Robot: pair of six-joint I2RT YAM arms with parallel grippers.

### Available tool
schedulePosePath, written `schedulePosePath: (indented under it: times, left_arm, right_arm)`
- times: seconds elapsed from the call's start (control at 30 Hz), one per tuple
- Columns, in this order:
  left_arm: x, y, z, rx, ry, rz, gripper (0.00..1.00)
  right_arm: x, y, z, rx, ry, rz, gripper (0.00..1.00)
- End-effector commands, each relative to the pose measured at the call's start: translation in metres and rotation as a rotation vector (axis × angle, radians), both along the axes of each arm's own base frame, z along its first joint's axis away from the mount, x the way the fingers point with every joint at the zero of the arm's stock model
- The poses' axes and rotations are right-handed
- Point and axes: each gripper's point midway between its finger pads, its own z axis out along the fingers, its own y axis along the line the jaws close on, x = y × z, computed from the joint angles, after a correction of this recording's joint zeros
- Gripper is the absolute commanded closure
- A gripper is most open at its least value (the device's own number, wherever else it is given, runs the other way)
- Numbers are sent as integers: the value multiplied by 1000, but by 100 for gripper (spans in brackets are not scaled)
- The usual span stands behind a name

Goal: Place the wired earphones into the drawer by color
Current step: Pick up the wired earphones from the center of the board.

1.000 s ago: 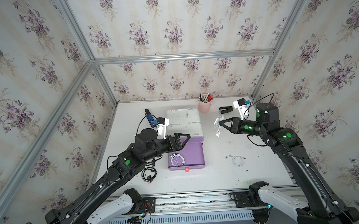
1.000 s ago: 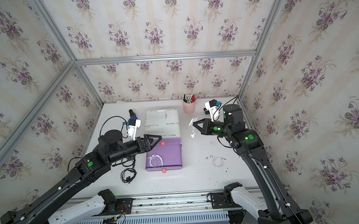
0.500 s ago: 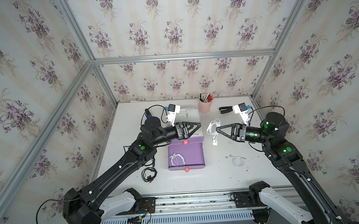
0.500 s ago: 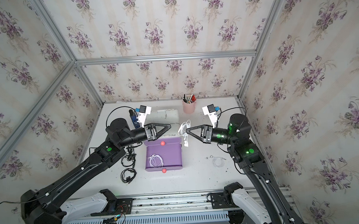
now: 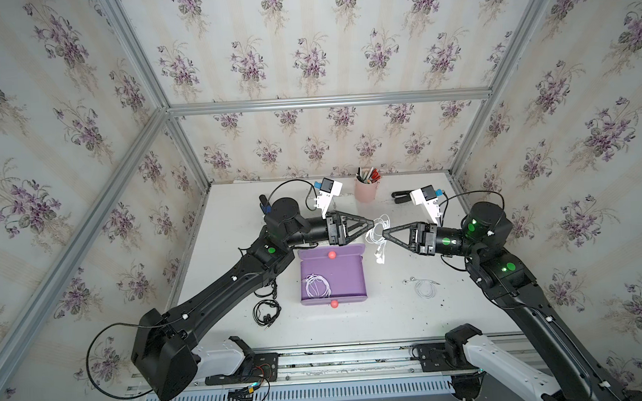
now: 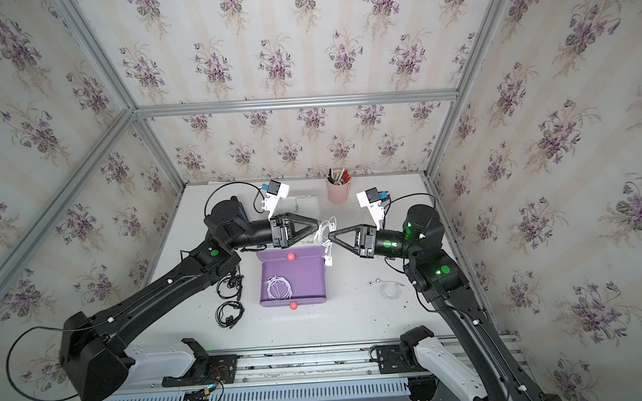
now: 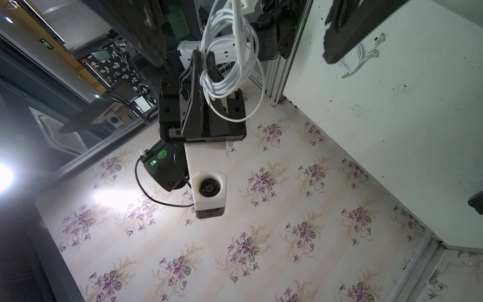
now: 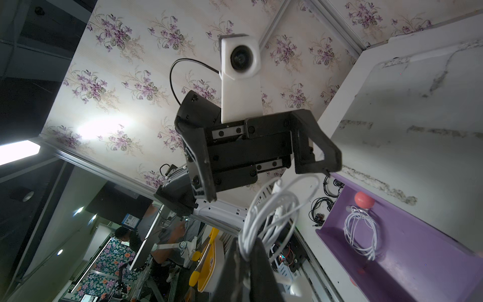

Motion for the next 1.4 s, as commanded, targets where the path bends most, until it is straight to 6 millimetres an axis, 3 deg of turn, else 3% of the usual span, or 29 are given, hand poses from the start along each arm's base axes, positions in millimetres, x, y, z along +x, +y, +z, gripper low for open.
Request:
schedulePosePath:
  times: [0.0,0.27,0.5,1.07,1.23,1.37]
  left_arm:
    - [-5,-3,-4,4,-32,-37,4]
    - [-6,-18,-9,22,-34,-60,6]
    - [1,-18,-16,43,-15,-20,35]
    - [7,-23,-28,75,26,-2,64]
    - [7,-22,-30,82,32,3,66]
    - [8,-21,-32,93,29,16,67]
  right_arm:
    - [1,1,6,11,-24,1,100]
    - [2,1,4,8,-12,-1,100]
    - [2,1,0,0,-6,-6,100]
    - [11,2,-17,-28,37,-26,100]
    - [12,2,-22,-38,47,-33,100]
    - [15,1,-28,-56,58,-50,86]
